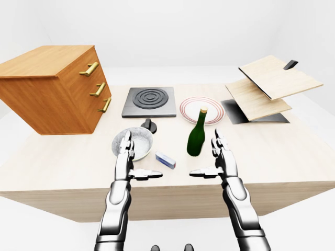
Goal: Put the bowl on the top of the cabinet.
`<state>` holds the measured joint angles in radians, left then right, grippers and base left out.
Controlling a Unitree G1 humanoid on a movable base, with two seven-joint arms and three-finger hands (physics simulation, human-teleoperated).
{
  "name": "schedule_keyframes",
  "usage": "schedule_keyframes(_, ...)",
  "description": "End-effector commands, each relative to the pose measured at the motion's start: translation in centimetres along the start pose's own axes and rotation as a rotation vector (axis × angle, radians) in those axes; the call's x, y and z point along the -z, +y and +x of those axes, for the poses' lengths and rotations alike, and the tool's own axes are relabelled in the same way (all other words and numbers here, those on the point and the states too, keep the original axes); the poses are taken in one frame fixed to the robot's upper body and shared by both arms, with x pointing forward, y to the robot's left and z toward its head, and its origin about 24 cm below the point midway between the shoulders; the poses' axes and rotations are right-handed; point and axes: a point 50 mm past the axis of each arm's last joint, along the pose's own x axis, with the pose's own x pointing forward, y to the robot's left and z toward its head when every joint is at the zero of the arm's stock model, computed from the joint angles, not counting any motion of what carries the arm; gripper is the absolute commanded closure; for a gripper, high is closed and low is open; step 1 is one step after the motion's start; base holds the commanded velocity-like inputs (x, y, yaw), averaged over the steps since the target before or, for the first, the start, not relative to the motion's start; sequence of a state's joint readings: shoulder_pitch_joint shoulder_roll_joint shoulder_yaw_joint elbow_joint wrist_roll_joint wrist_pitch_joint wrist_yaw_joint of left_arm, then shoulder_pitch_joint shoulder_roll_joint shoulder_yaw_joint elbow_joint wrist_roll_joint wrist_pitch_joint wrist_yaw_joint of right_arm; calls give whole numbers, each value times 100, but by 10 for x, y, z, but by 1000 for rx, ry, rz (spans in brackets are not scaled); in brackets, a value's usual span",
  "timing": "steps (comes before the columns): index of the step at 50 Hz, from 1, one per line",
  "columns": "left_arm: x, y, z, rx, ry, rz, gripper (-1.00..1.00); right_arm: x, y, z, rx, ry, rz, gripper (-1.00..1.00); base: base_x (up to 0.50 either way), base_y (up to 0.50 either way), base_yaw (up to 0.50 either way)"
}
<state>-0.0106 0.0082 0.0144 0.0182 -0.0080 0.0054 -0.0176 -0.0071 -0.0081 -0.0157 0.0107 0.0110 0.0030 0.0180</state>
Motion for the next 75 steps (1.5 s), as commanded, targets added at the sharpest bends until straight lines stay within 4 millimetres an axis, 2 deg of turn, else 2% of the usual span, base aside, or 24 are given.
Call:
schedule_keyframes(1, 5, 5, 4, 12, 32, -4, -100, 1, -5, 2, -18, 10, 2, -100, 0, 0, 0)
schedule_keyframes(7, 3, 5, 3, 16, 17, -2, -100, 1, -5, 1, -20, 3, -3, -100, 0, 0, 0)
schedule_keyframes(11, 0, 5, 3, 11, -2, -1, -100, -6, -5, 0, -18, -41, -20, -100, 0, 0, 0)
schedule_keyframes(12, -7, 5, 0, 7, -49, 6, -100, -16, -3, -4, -32, -100, -42, -100, 0, 0, 0)
schedule_keyframes(16, -25, 6, -9, -10, -165, 28, -100, -34, 0, -14, -28, -198, -104, -100, 0, 0, 0)
schedule_keyframes(17, -38, 6, -17, -13, -219, 36, -100, -41, 1, -19, -23, -228, -136, -100, 0, 0, 0)
schedule_keyframes(19, -42, 6, -21, -19, -237, 49, -100, -42, 1, -20, -18, -236, -145, -100, 0, 0, 0)
schedule_keyframes(21, -56, 7, -33, -46, -299, 62, -100, -52, 0, -26, 0, -277, -152, -100, 0, 0, 0)
schedule_keyframes(27, -72, 12, -45, -104, -368, 79, -100, -73, 0, -40, 39, -369, -200, -100, 0, 0, 0)
schedule_keyframes(35, -84, 17, -53, -155, -420, 102, -100, -85, -1, -43, 69, -421, -237, -100, 0, 0, 0)
schedule_keyframes(75, -82, 16, -50, -143, -408, 102, -100, -83, -1, -43, 62, -410, -233, -100, 0, 48, 0)
